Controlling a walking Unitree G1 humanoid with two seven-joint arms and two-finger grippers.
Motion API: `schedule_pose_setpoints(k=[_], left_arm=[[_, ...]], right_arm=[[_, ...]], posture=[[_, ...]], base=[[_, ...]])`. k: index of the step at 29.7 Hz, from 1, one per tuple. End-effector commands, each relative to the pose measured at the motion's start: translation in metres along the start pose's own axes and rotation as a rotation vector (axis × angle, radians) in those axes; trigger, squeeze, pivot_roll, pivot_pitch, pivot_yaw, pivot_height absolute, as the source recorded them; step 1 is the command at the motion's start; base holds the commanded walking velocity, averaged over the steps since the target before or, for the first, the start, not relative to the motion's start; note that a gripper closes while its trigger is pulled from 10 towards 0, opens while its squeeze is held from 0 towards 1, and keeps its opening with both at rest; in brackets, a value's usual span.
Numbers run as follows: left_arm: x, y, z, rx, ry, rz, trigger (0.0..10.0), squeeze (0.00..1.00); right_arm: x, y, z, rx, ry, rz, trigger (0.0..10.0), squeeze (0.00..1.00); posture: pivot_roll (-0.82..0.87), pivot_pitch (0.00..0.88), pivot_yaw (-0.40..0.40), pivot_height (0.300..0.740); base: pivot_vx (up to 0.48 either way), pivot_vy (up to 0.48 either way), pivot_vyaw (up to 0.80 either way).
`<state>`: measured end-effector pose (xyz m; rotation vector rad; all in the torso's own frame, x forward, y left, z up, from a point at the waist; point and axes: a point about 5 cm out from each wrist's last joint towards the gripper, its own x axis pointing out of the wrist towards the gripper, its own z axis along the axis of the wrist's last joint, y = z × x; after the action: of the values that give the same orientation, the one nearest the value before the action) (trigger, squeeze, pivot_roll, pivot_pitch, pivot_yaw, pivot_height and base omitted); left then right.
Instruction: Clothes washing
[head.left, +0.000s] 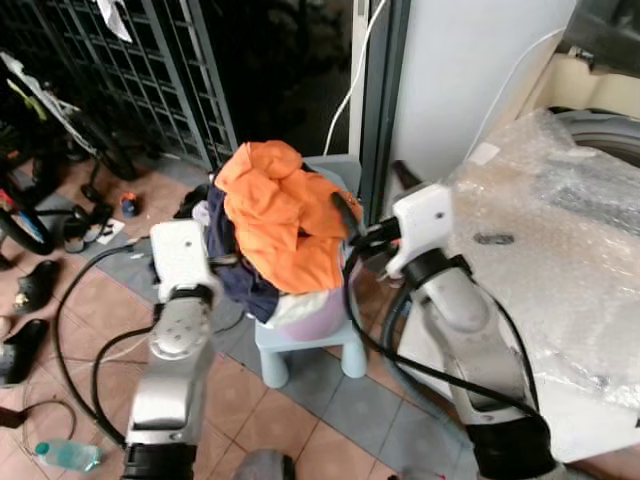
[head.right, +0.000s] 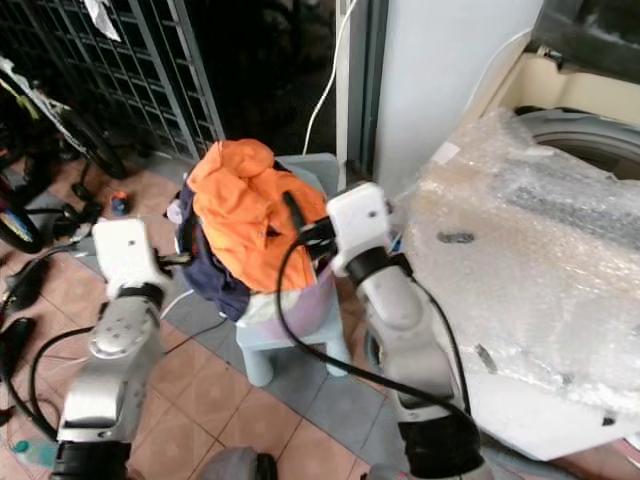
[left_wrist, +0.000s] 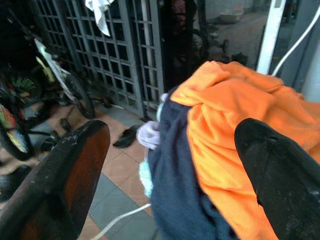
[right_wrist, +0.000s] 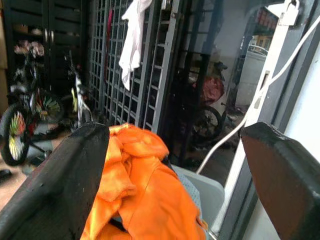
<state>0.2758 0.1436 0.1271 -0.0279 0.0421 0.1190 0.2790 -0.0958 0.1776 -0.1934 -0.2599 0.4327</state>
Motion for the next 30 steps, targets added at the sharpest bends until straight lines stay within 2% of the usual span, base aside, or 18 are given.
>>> schedule_pose_setpoints(k=[1,2,3,4,10,13,16,25,30], left_arm=[[0.0,-0.003,0.005,0.01,-0.013,-0.019,10.0,0.0],[0.0,-0.004,0.004,0.004,-0.011,-0.023,10.0,0.0],[-0.001,-0.004,0.004,0.0,-0.011,-0.026,10.0,0.0],[-0.001,-0.004,0.004,-0.002,-0.01,-0.03,10.0,0.0],[-0.003,-0.005,0.004,-0.012,-0.018,-0.052,10.0,0.0],[-0.004,-0.004,0.004,-0.011,-0.018,-0.05,10.0,0.0],[-0.006,-0.003,0.003,-0.014,-0.009,-0.05,10.0,0.0],[-0.005,-0.004,0.003,-0.016,-0.005,-0.054,10.0,0.0],[-0.007,-0.003,0.003,-0.013,-0.001,-0.059,10.0,0.0]], right_arm=[[-0.001,0.001,0.001,0.008,0.004,0.005,10.0,0.88],[-0.002,0.001,-0.001,0.01,0.015,0.014,10.0,0.17],[-0.002,0.002,-0.002,0.011,0.019,0.017,10.0,0.17],[-0.002,0.002,-0.003,0.012,0.024,0.023,10.0,0.0],[0.001,0.009,-0.016,0.001,0.093,0.08,10.0,0.0],[0.001,0.013,-0.022,0.012,0.128,0.115,10.0,0.0],[-0.002,0.024,-0.024,-0.026,0.12,0.22,10.0,0.0],[-0.002,0.027,-0.03,-0.005,0.148,0.205,10.0,0.0],[-0.005,0.025,-0.037,-0.011,0.189,0.184,10.0,0.0]], posture=[[-0.02,0.068,0.095,0.74],[-0.02,0.064,0.091,0.74],[-0.02,0.064,0.091,0.74],[-0.02,0.062,0.09,0.74],[-0.02,0.061,0.086,0.74],[-0.02,0.062,0.085,0.74],[-0.01,0.064,0.086,0.74],[-0.01,0.064,0.085,0.74],[-0.01,0.066,0.089,0.74]], base=[[0.0,0.0,0.0],[0.0,0.0,0.0],[0.0,0.0,0.0],[0.0,0.0,0.0],[0.0,0.0,0.0],[0.303,0.0,0.0],[0.326,0.0,0.27],[0.322,0.0,0.73],[0.319,0.0,0.0]])
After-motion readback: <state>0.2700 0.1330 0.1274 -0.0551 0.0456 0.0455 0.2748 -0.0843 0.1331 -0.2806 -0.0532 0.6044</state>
